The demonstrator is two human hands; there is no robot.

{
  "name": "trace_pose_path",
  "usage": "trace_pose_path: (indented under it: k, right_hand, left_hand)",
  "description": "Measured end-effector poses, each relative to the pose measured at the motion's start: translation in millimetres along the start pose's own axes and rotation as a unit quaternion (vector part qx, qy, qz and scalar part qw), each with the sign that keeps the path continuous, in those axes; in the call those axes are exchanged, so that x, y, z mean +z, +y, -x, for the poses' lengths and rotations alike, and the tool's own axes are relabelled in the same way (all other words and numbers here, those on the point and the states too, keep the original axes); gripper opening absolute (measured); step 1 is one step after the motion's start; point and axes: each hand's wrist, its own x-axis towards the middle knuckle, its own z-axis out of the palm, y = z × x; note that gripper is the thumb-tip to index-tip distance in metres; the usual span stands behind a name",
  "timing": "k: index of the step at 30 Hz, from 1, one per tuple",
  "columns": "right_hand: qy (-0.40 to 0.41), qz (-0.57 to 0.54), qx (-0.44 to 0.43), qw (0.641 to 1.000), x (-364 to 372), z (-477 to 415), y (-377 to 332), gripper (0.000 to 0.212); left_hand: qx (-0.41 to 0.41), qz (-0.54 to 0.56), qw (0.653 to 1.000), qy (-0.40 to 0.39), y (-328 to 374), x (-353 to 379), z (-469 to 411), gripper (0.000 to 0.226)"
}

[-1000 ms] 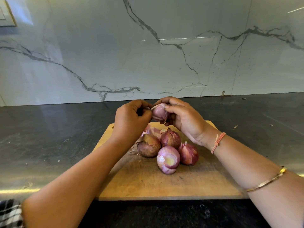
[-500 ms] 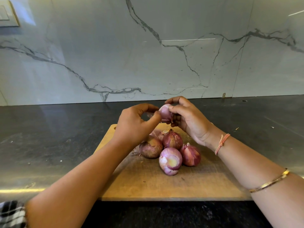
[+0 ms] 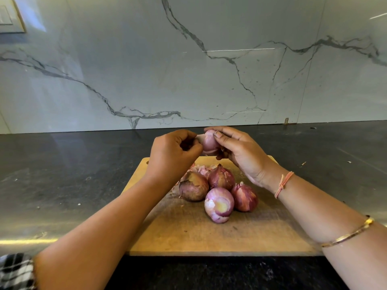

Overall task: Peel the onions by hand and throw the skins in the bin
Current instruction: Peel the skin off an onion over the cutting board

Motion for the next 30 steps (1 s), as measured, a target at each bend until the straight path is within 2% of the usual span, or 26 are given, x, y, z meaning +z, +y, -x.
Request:
trace_pose_path:
  k: [3,9,13,17,23,30]
  right_hand:
    - [-0.004,0.074,-0.008,0.997,-0.6,0.5,-0.9,0.024]
    - [-0.033,0.092,0.009,0.995,-0.5,3.2,-2.2,0.045]
    - [-0.024,0.068,-0.008,0.997,0.1,4.5,-4.3,0.03]
    - [-0.015,0.073,-0.018,0.997,0.2,3.9,-3.6,0.027]
    - [-0.003,0.213,-0.075,0.974,-3.6,6.8,-4.5,0.027]
    - [-0.012,0.337,-0.142,0.931,-5.3,6.3,-5.6,0.04]
  left_hand:
    - [0.003,0.007,1.0,-0.009,-1.5,1.0,1.6,0.007]
    - [0.037,0.009,0.999,-0.027,-1.4,0.2,1.6,0.012]
    - [0.018,0.026,0.999,-0.027,-1.9,1.7,0.6,0.017]
    - [-0.033,0.051,0.998,-0.013,-5.1,4.6,-2.2,0.02]
    - [-0.033,0.024,0.999,-0.034,-3.0,-1.7,-0.6,0.014]
    - [-0.012,0.009,0.998,-0.067,-1.9,-2.3,2.8,0.004]
